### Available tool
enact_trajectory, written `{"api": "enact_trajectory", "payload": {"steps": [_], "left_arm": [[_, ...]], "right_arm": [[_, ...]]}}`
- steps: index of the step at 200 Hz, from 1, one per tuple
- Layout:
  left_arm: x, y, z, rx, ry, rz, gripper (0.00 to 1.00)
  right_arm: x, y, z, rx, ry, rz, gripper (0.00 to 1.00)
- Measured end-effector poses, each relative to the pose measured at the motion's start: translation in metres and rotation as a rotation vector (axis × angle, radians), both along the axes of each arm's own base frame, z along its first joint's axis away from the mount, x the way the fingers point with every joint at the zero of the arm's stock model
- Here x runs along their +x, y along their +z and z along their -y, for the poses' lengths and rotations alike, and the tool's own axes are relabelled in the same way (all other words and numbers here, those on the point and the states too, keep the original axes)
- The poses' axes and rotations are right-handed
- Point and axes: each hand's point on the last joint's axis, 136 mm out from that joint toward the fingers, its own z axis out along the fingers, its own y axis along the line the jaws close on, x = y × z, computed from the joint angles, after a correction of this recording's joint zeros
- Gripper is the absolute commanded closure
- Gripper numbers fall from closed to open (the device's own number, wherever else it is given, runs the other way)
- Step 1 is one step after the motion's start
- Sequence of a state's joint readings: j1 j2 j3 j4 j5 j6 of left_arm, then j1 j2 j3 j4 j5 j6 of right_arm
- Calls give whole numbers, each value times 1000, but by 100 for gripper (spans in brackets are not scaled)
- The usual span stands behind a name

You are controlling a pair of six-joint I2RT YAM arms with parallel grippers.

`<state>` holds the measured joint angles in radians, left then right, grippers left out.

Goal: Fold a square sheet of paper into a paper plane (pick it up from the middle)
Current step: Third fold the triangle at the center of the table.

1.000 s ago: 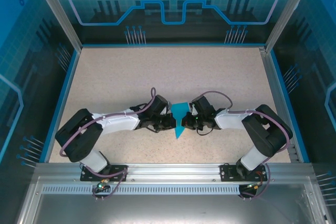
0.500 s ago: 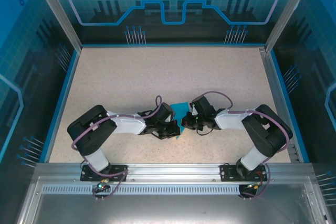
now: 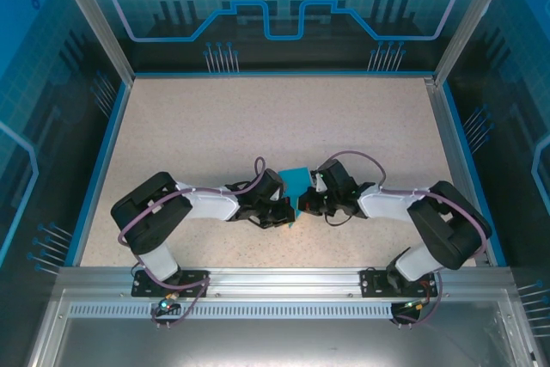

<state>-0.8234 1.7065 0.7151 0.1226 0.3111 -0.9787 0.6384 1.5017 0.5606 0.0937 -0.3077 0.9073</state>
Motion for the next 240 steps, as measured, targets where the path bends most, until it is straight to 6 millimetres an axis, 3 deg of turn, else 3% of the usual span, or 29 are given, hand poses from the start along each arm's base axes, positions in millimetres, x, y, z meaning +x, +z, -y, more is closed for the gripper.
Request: {"api": "enact_trajectory", "payload": {"steps": [35, 73, 142, 240], "left_arm": [[0, 0, 0, -2, 8, -6, 100], [0, -1, 0, -8, 13, -5, 100], [-1, -1, 0, -11, 12, -2, 100], [-1, -2, -1, -24, 13, 10, 100]], "right_arm": [[-5, -1, -2, -5, 22, 1, 100], [-12, -17, -2, -30, 35, -46, 100], [-9, -18, 0, -22, 33, -72, 100], [34, -19, 32, -32, -70, -91, 100]]}}
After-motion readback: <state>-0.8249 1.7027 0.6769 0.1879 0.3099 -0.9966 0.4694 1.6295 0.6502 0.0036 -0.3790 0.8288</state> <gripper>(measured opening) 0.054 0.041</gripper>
